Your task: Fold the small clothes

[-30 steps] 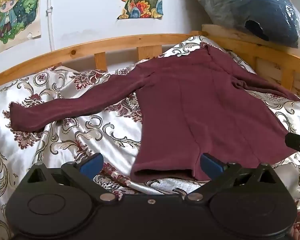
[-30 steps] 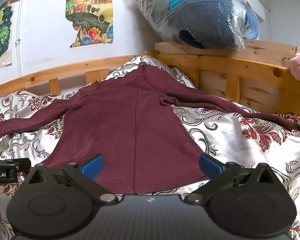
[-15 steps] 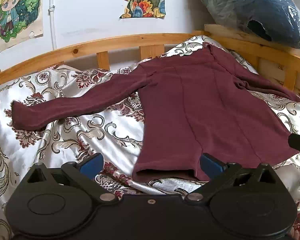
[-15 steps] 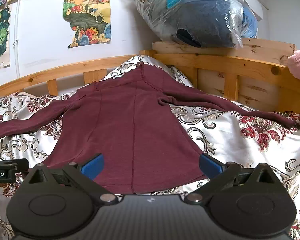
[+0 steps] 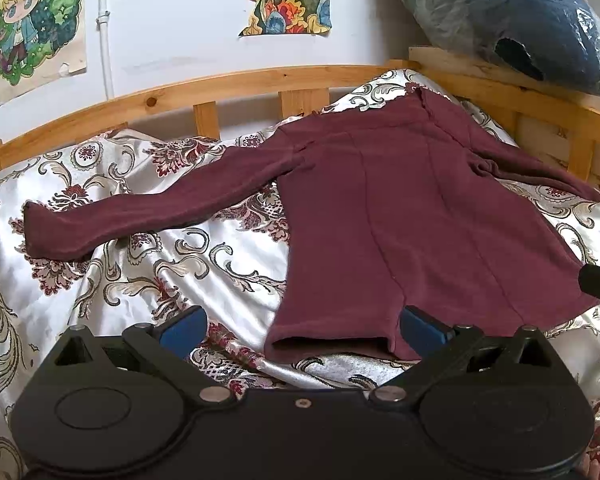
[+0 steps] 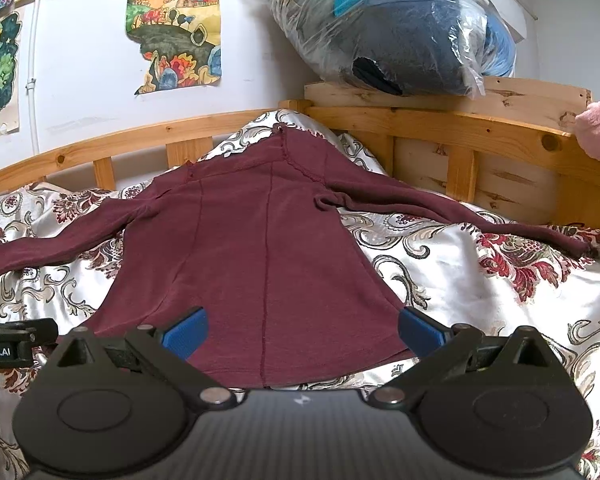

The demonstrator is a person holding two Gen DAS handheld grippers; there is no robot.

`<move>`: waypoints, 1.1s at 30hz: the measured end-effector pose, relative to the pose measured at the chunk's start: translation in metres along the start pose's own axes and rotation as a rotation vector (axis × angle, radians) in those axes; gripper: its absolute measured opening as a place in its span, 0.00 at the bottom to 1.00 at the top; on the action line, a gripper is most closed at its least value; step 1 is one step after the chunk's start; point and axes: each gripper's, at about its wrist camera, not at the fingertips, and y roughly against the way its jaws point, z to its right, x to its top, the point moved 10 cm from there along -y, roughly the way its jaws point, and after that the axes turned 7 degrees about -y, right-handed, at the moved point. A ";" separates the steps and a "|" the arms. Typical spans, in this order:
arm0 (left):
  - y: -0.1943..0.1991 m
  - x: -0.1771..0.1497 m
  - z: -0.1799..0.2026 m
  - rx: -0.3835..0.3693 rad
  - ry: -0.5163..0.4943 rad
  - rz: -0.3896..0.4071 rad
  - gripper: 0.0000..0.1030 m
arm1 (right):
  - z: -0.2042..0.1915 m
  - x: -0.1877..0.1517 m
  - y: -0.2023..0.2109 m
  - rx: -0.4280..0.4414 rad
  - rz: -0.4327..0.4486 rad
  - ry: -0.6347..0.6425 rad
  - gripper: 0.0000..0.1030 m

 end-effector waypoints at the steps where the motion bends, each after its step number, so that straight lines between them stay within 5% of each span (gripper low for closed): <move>1: 0.000 0.000 -0.001 0.000 0.001 0.000 0.99 | 0.000 0.000 0.000 -0.001 0.000 -0.001 1.00; 33: -0.001 -0.001 0.001 -0.001 0.005 0.002 0.99 | 0.000 0.001 0.001 -0.003 -0.006 -0.003 1.00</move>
